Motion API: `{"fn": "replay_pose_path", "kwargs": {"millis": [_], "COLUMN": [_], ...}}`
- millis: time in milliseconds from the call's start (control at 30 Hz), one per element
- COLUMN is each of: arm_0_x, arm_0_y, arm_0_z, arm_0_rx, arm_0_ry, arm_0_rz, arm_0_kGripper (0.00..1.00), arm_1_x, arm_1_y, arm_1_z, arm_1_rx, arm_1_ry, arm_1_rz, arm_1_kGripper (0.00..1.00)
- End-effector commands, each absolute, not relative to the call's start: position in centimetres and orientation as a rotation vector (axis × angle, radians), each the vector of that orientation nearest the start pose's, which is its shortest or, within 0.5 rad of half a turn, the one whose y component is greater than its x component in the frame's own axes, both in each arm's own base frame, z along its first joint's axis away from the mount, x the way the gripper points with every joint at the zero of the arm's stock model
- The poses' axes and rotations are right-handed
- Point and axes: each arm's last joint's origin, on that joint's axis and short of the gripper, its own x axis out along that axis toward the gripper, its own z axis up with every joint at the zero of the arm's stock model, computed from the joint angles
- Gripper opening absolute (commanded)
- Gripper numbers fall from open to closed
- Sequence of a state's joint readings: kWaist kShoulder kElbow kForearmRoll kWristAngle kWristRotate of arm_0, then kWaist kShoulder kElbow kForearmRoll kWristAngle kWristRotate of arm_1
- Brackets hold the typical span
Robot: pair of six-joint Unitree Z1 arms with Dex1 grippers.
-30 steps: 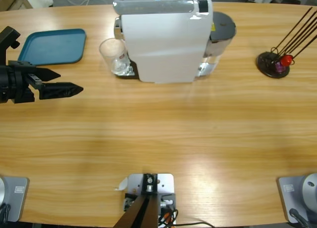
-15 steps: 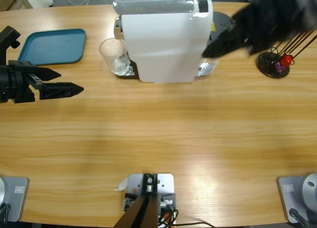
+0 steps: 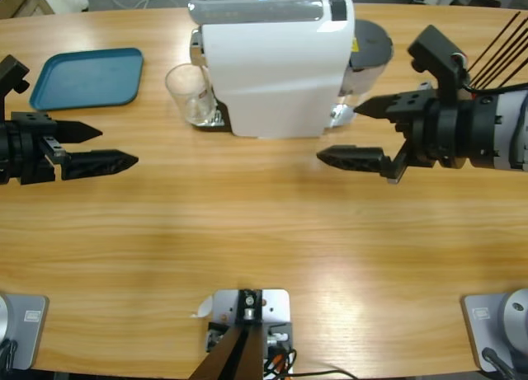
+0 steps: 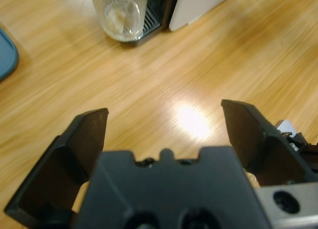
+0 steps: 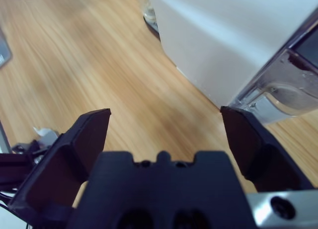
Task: Pour coffee
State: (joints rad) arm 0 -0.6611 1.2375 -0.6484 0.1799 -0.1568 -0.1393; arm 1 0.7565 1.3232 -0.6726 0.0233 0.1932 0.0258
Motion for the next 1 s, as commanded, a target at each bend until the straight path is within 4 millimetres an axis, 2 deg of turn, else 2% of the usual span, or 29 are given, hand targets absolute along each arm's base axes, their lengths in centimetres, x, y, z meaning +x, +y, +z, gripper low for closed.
{"fn": "replay_pose_path", "kwargs": {"millis": [33, 500, 1000], "arm_0_x": [13.7, 14.4, 13.9], "arm_0_y": [-11.9, -12.5, -12.3], "arm_0_z": [26.7, 25.7, 25.8], "arm_0_rx": [0.085, 0.122, 0.162], "arm_0_ry": [0.804, 0.795, 0.768], "arm_0_rz": [-0.751, -0.767, -0.816], "arm_0_kGripper": [1.0, 1.0, 1.0], "arm_1_x": [14.5, 14.6, 14.4], "arm_1_y": [15.1, 15.1, 14.9], "arm_1_z": [27.7, 28.2, 28.0], "arm_1_rx": [-0.128, -0.118, -0.125], "arm_1_ry": [0.656, 0.642, 0.652], "arm_1_rz": [0.905, 0.907, 0.892], "arm_1_kGripper": [1.0, 1.0, 1.0]}}
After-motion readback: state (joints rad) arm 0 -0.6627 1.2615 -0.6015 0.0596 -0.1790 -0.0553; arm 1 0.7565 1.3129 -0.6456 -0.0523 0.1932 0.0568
